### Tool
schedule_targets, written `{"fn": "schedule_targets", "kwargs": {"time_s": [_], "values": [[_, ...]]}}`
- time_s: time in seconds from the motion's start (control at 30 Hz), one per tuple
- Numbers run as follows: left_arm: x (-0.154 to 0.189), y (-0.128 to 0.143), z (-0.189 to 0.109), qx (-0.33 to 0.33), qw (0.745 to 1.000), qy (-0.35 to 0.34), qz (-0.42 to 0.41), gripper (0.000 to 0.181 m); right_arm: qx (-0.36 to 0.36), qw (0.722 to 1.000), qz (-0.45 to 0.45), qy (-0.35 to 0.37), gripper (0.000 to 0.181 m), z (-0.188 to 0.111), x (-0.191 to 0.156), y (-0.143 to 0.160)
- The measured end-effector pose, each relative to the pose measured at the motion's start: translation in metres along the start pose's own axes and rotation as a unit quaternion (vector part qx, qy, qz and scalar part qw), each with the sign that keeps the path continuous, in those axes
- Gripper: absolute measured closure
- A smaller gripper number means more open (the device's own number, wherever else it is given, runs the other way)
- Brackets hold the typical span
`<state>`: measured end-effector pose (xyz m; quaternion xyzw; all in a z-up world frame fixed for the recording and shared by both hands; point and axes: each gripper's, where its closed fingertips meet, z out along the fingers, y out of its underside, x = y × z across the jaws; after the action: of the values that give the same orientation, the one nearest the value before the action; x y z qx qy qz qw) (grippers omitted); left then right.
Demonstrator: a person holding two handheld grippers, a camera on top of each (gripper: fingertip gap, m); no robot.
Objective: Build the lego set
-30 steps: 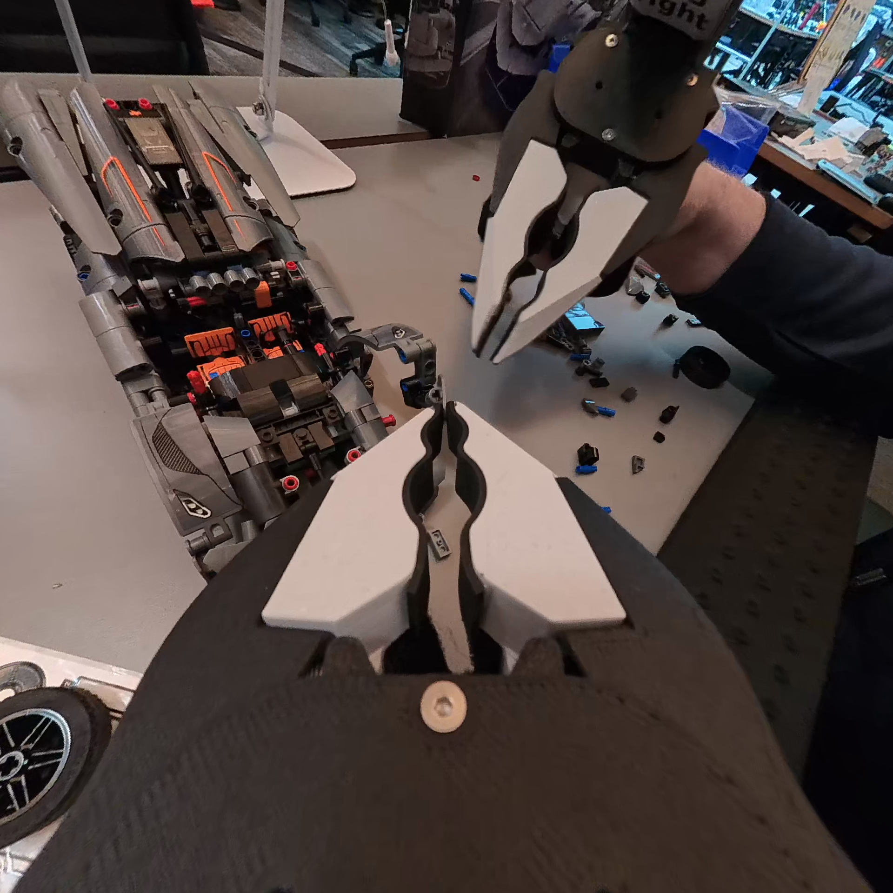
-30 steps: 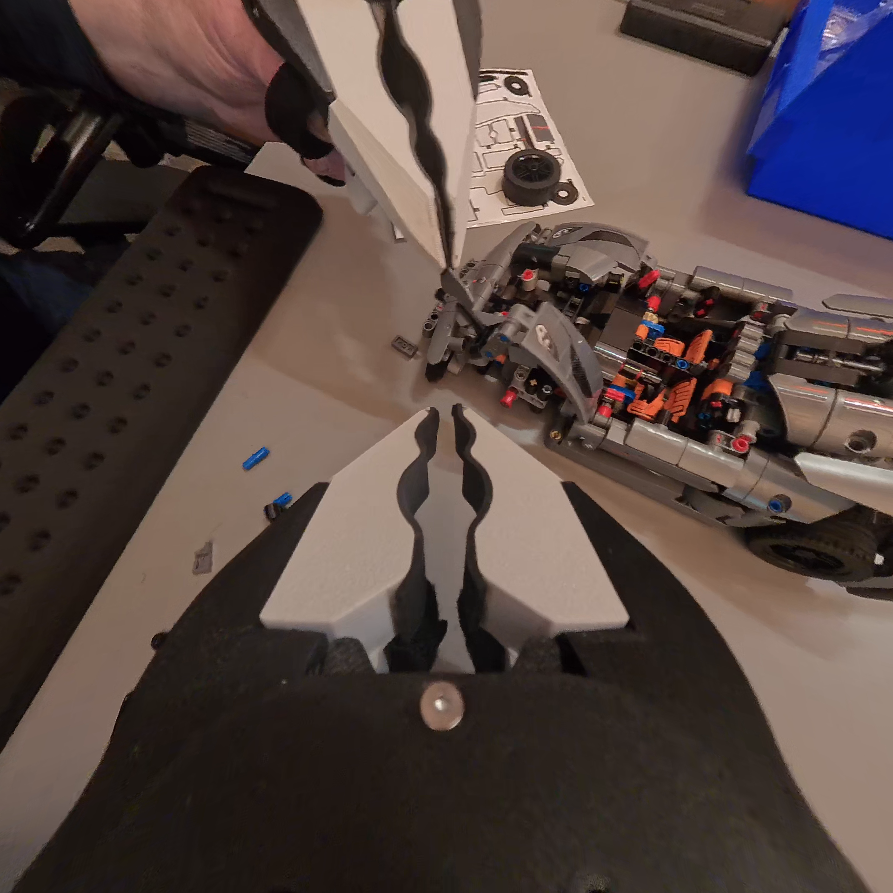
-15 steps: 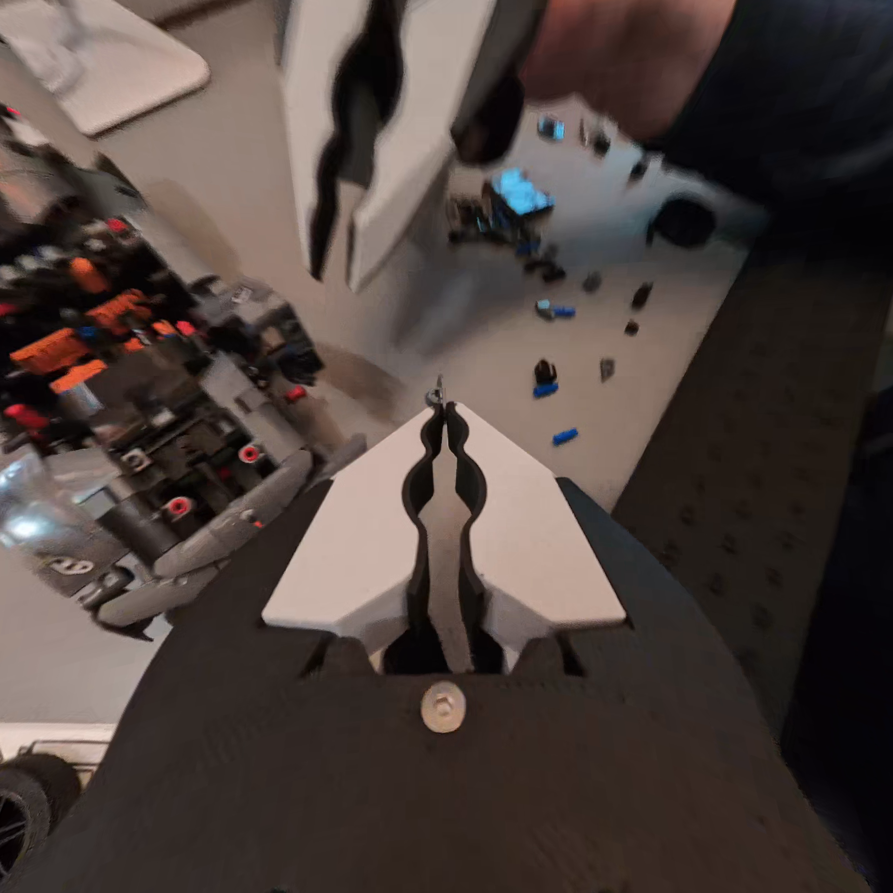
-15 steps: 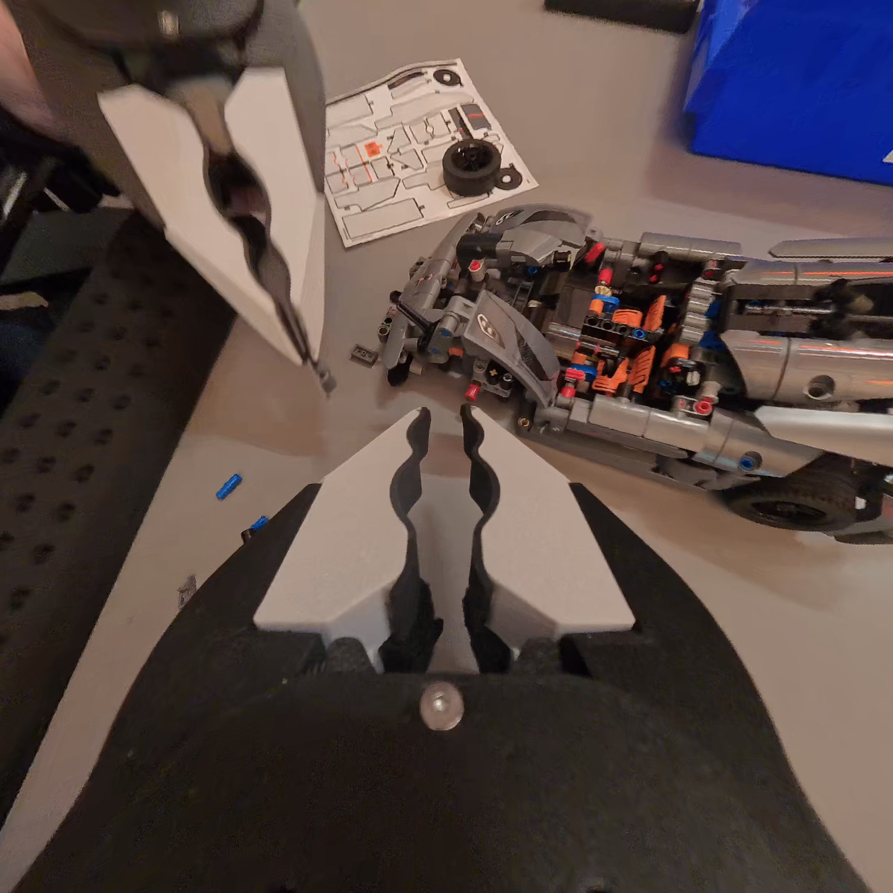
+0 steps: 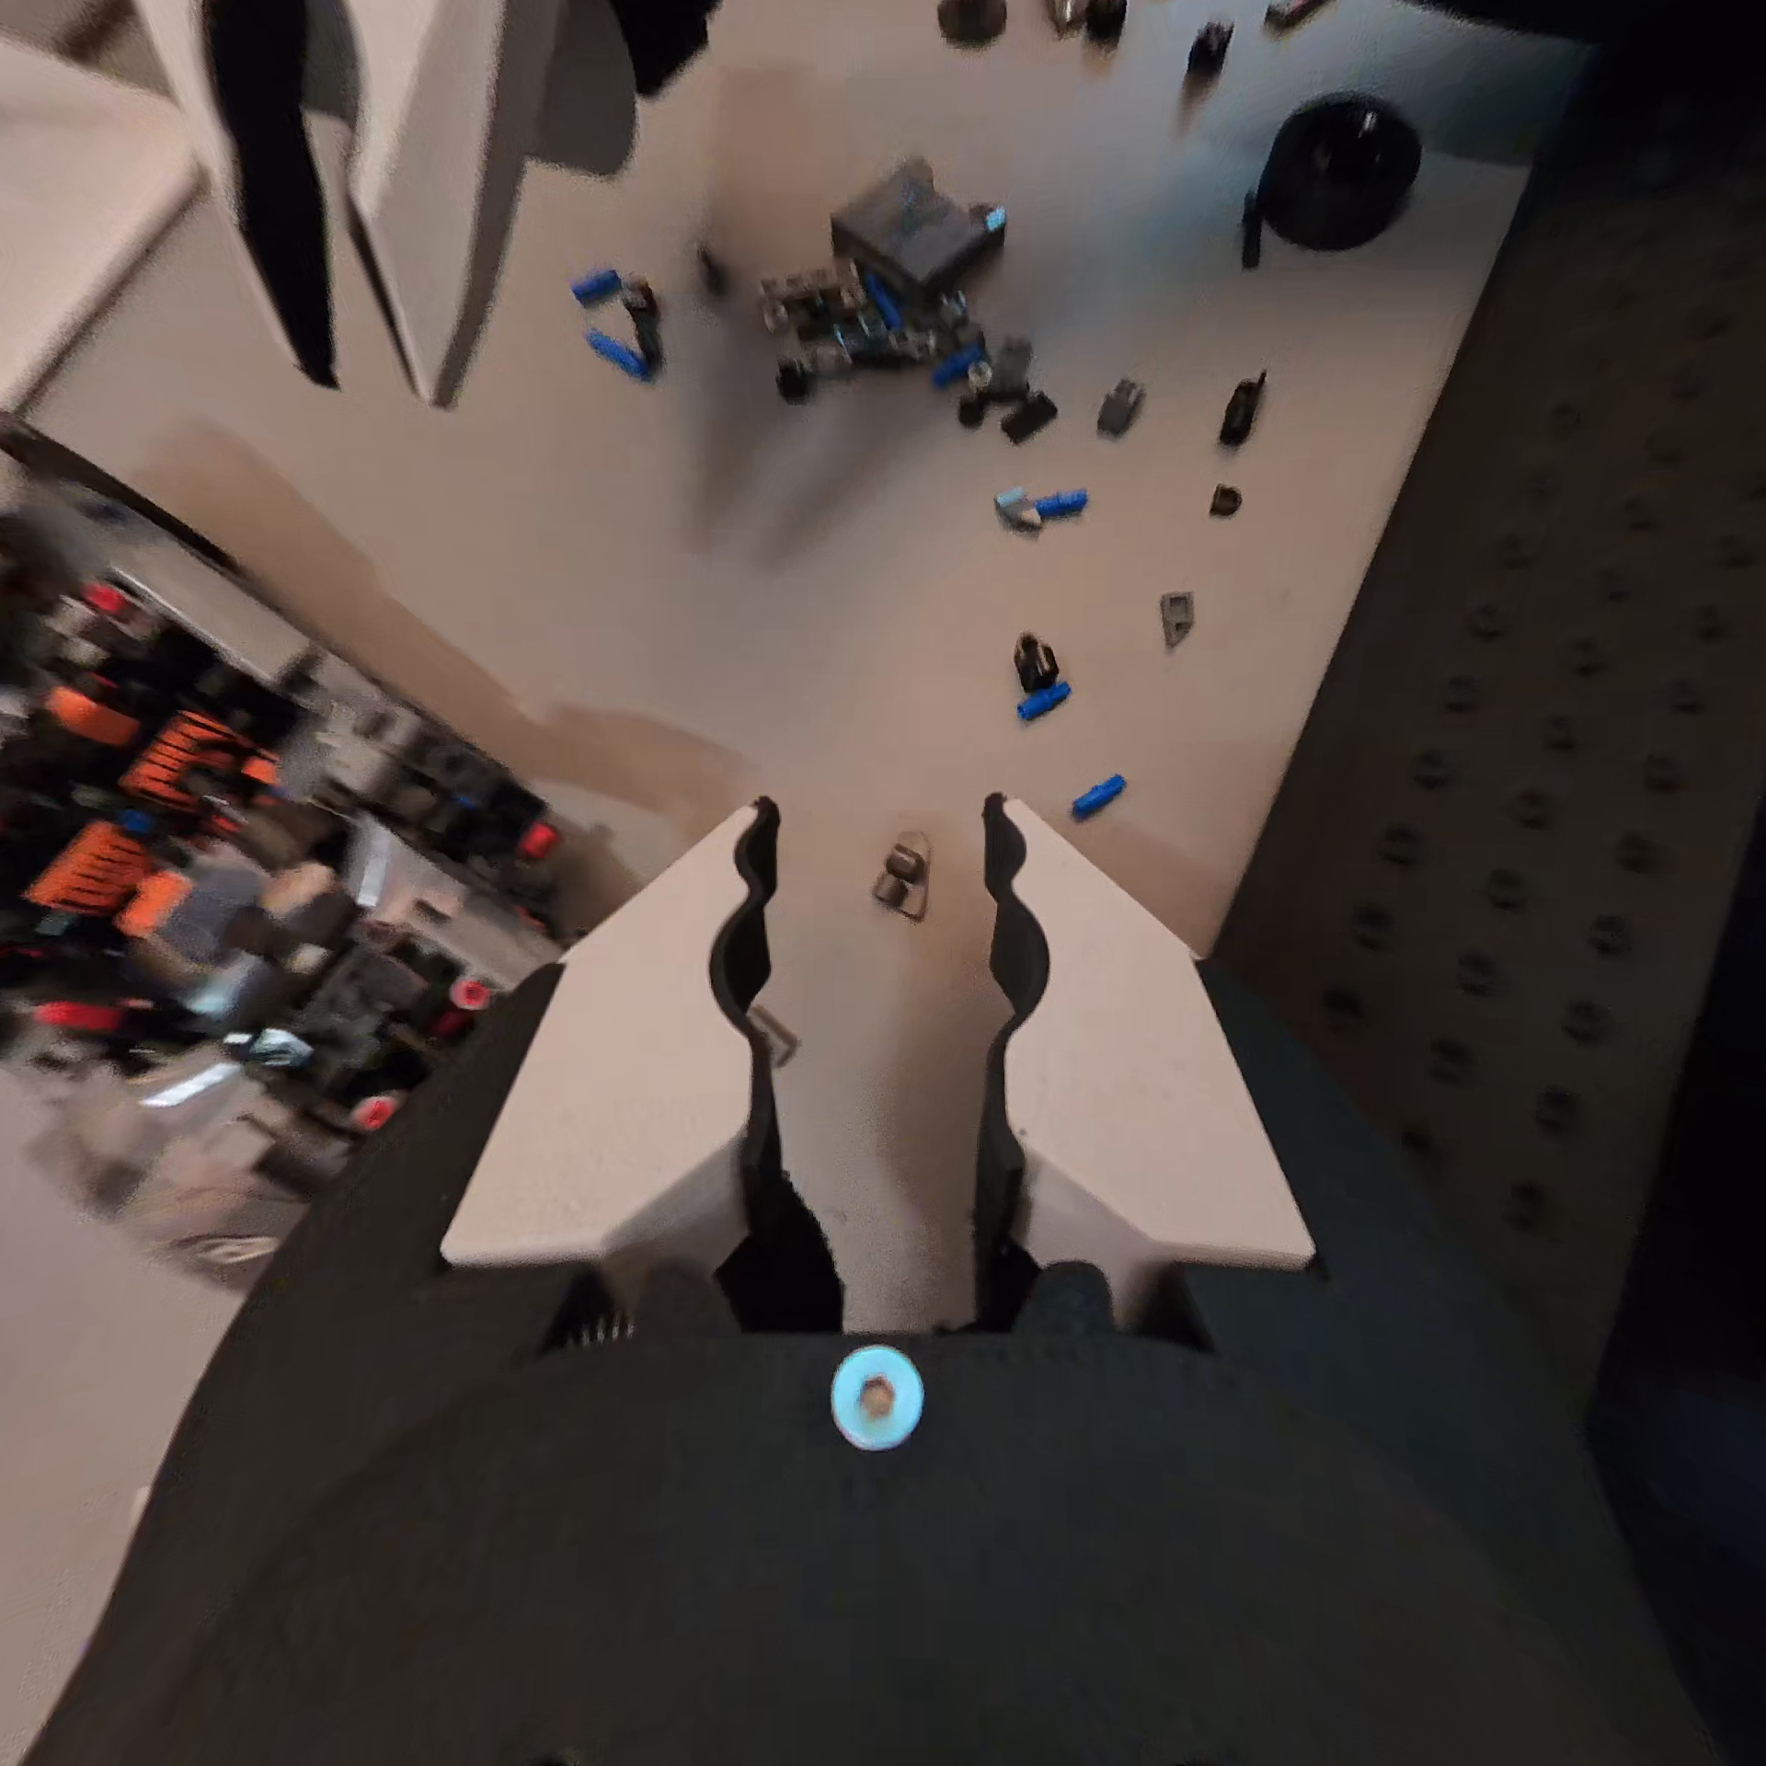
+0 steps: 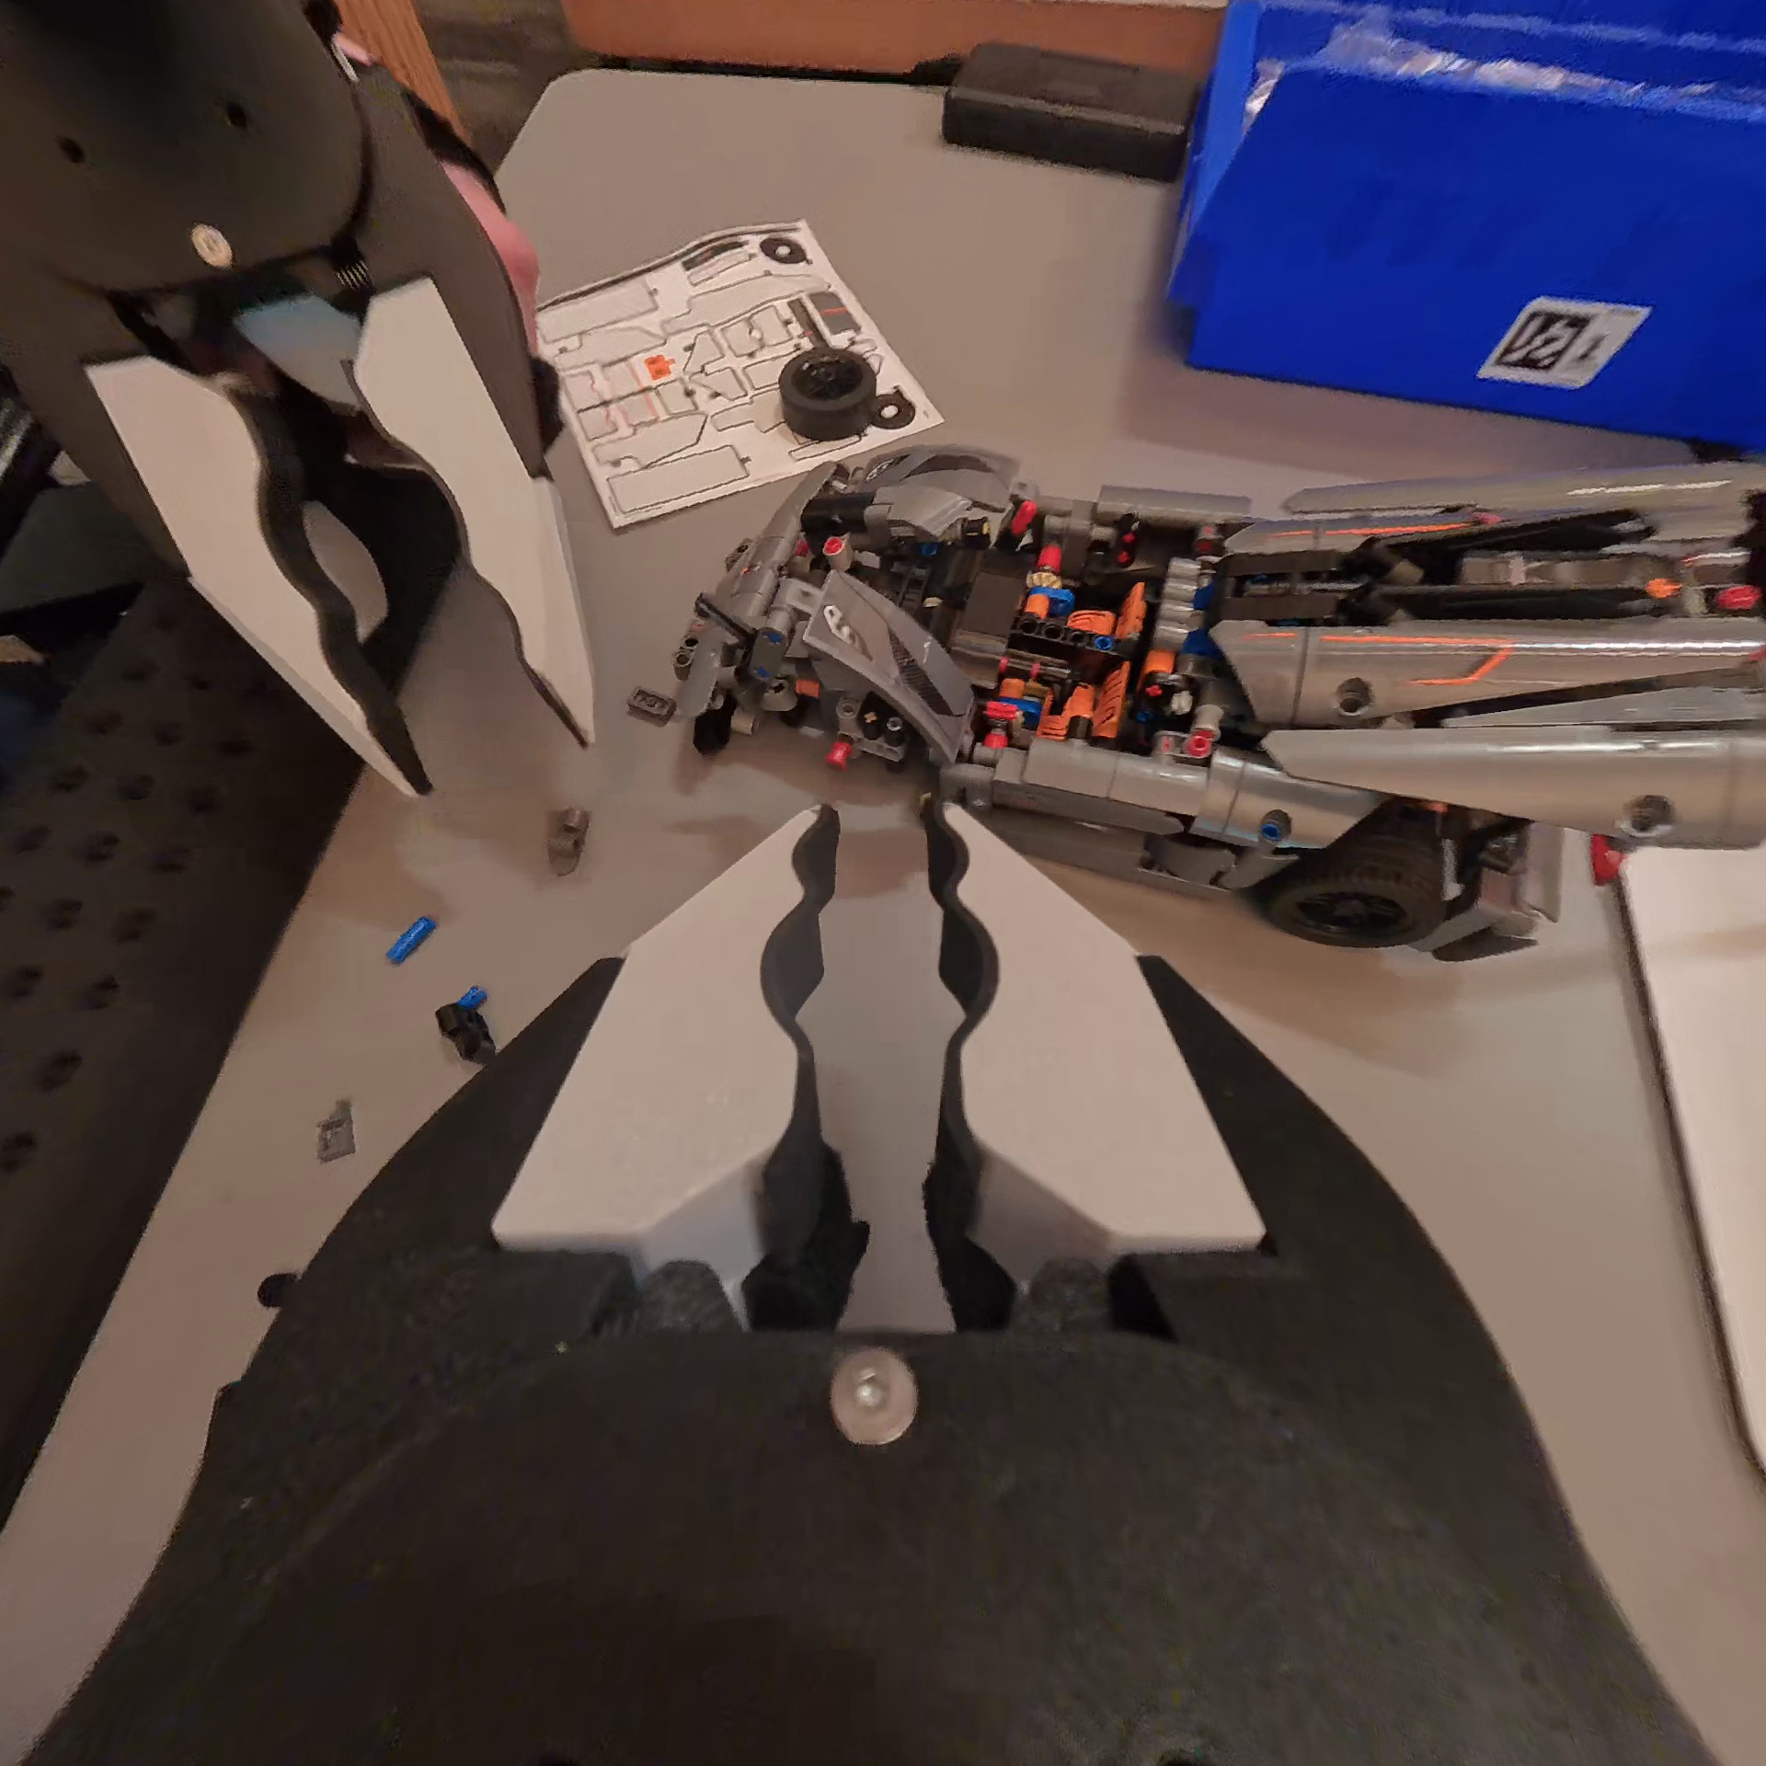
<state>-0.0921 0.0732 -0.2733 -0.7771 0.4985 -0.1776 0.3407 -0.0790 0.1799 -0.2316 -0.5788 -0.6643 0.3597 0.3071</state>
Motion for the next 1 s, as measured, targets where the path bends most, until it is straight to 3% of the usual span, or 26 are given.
{"fn": "schedule_targets", "kwargs": {"time_s": [0.13, 0.23, 0.43, 0.53, 0.6, 0.67, 0.77, 0.87, 1.0], "values": [[-0.052, -0.034, -0.036, 0.040, 0.995, -0.083, 0.030, 0.131, 0.022, 0.998, -0.006, 0.055, 0.156, -0.021, 0.018, -0.011], [-0.117, -0.057, -0.063, 0.064, 0.986, -0.149, 0.035, 0.131, 0.026, 0.992, -0.010, 0.122, 0.151, -0.040, 0.042, -0.013], [-0.301, -0.105, -0.093, 0.110, 0.962, -0.248, 0.044, 0.123, 0.014, 0.972, -0.008, 0.233, 0.146, -0.074, 0.113, -0.033], [-0.393, -0.108, -0.102, 0.121, 0.947, -0.298, -0.004, 0.121, 0.014, 0.952, 0.012, 0.306, 0.139, -0.102, 0.163, -0.048], [-0.442, -0.094, -0.104, 0.132, 0.940, -0.301, -0.093, 0.107, 0.049, 0.944, 0.043, 0.323, 0.127, -0.119, 0.182, -0.064], [-0.468, -0.089, -0.106, 0.171, 0.931, -0.273, -0.170, 0.100, 0.066, 0.935, 0.049, 0.345, 0.118, -0.133, 0.195, -0.076], [-0.502, -0.081, -0.110, 0.206, 0.911, -0.259, -0.246, 0.087, -0.017, 0.909, -0.028, 0.416, 0.116, -0.139, 0.213, -0.069], [-0.516, -0.083, -0.099, 0.240, 0.895, -0.172, -0.334, 0.082, -0.102, 0.883, -0.123, 0.441, 0.117, -0.117, 0.221, -0.054], [-0.530, -0.081, -0.087, 0.258, 0.881, -0.129, -0.374, 0.078, -0.245, 0.803, -0.264, 0.475, 0.130, -0.086, 0.236, -0.028]]}}
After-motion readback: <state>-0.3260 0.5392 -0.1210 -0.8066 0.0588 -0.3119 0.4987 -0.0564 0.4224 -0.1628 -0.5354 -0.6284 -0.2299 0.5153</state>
